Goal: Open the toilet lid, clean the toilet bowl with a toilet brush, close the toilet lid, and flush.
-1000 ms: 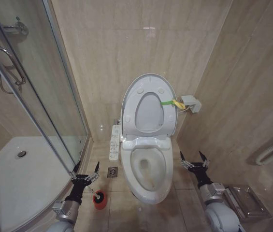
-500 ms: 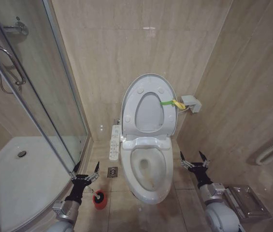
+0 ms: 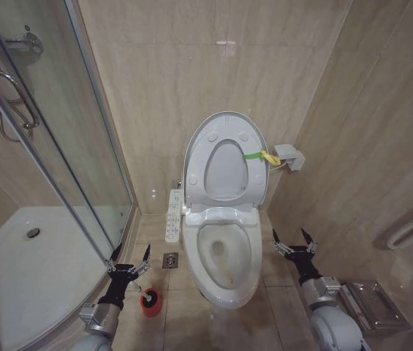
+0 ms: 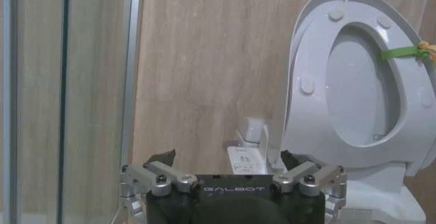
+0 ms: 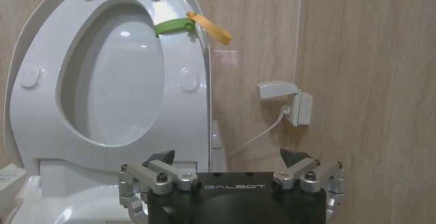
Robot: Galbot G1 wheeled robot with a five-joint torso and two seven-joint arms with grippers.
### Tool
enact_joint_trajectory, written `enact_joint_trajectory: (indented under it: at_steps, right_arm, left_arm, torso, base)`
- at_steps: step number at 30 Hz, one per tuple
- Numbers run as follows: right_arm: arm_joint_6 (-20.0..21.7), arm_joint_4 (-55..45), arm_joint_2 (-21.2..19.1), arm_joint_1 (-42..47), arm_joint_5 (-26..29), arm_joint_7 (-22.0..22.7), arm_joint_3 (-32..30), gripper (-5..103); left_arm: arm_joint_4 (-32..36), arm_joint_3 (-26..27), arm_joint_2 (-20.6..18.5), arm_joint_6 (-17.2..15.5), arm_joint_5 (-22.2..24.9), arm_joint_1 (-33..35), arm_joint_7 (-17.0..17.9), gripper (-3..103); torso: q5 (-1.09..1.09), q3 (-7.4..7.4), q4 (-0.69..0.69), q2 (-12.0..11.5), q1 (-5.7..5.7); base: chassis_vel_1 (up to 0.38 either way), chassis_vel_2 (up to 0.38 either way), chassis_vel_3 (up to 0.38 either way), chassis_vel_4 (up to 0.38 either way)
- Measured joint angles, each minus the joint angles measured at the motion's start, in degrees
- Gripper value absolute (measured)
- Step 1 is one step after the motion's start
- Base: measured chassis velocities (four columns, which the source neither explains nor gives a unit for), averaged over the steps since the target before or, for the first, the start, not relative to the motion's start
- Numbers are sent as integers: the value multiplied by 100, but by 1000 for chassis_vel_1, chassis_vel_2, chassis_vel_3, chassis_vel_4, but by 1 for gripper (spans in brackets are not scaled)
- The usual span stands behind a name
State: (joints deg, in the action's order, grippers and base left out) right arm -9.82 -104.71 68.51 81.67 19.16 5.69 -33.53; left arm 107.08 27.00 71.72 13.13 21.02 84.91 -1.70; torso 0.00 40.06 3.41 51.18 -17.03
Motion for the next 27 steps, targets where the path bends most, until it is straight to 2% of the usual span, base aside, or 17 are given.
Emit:
enact_joint_trajectory:
  at_steps: [12,15,16,20,21,22,25,27]
  right_arm:
    - [36,-18,-7,5,7,-4,-5,100]
    - [536,-324,-129,81,158,-94,-124,100]
    - [536,-324,-129,81,158,-94,-124,100]
    - [1343,-818,-333,210,405,-257,-315,100]
    - [1343,-818,-333,210,405,-257,-315,100]
    - [1648,-1013,-408,259,502,-321,-388,100]
    - [1697,-1305,-397,392,523,-514,-334,100]
    - [1593,-1439,-203,512,496,-622,-193,100]
  left_arm:
    - [0,0,0,0,0,0,0,100]
    - [0,0,0,0,0,0,0,100]
    - [0,0,0,0,0,0,0,100]
    - [0,0,0,0,0,0,0,100]
    - [0,0,0,0,0,0,0,100]
    - [0,0,0,0,0,0,0,100]
    - [0,-1,0,0,0,0,0,100]
    - [1,2,-2,0,0,-2,1,100]
  torso:
    - [0,0,0,0,0]
    - [-1,0,0,0,0]
    - [-1,0,0,0,0]
    - [-1,0,0,0,0]
    - [-1,0,0,0,0]
    - [0,0,0,0,0]
    - [-8,0,-1,0,0]
    - [3,0,4,0,0]
  base:
    - [0,0,0,0]
    - [0,0,0,0]
    - [0,0,0,0]
    - [0,0,0,0]
    - [0,0,0,0]
    - [0,0,0,0]
    - [0,0,0,0]
    - [0,0,0,0]
